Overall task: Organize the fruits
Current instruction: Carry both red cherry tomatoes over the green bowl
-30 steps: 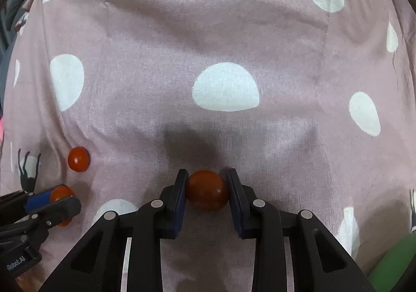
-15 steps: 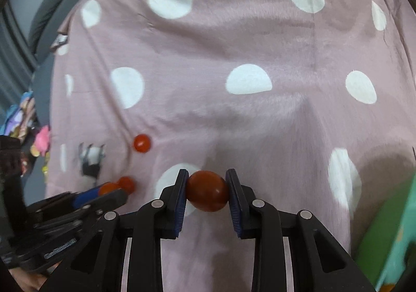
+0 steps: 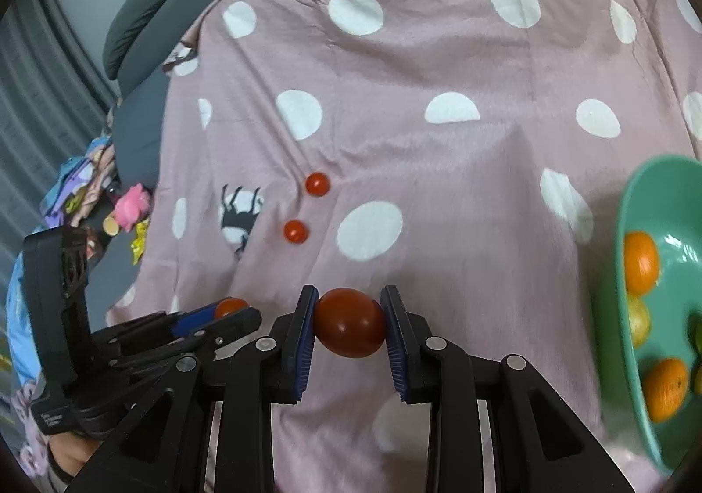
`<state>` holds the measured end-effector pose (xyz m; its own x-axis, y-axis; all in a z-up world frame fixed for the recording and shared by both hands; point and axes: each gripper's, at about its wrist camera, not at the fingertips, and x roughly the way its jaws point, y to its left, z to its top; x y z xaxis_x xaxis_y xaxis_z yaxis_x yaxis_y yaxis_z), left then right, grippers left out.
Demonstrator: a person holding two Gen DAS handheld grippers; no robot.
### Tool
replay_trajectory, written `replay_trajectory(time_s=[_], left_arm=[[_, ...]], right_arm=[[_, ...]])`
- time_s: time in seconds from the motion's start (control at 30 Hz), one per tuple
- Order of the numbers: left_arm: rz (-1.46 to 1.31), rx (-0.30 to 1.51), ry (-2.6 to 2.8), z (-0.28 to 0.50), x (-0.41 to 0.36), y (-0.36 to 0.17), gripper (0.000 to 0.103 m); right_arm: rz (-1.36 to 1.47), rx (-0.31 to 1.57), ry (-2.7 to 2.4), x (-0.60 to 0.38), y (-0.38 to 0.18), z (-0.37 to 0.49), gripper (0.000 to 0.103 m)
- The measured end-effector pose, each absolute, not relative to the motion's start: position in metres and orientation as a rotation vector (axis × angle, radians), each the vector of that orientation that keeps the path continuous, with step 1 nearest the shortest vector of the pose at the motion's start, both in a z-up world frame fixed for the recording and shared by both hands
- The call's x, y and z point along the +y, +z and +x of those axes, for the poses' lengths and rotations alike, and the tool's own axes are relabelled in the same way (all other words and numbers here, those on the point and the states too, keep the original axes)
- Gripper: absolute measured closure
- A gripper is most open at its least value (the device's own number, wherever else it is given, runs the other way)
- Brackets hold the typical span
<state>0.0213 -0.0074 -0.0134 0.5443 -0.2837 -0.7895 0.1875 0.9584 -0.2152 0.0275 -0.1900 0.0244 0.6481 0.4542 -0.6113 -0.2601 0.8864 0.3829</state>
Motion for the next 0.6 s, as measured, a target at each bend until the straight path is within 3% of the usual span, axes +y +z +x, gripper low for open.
replay_trajectory(time_s=[0.6], left_arm=[[-0.024,0.943,-0.349,-0.008,-0.047,0.002,0.078]], right_arm=[[0.328,0.7,0.358,-0.236,0.027,-0.025,0.072]])
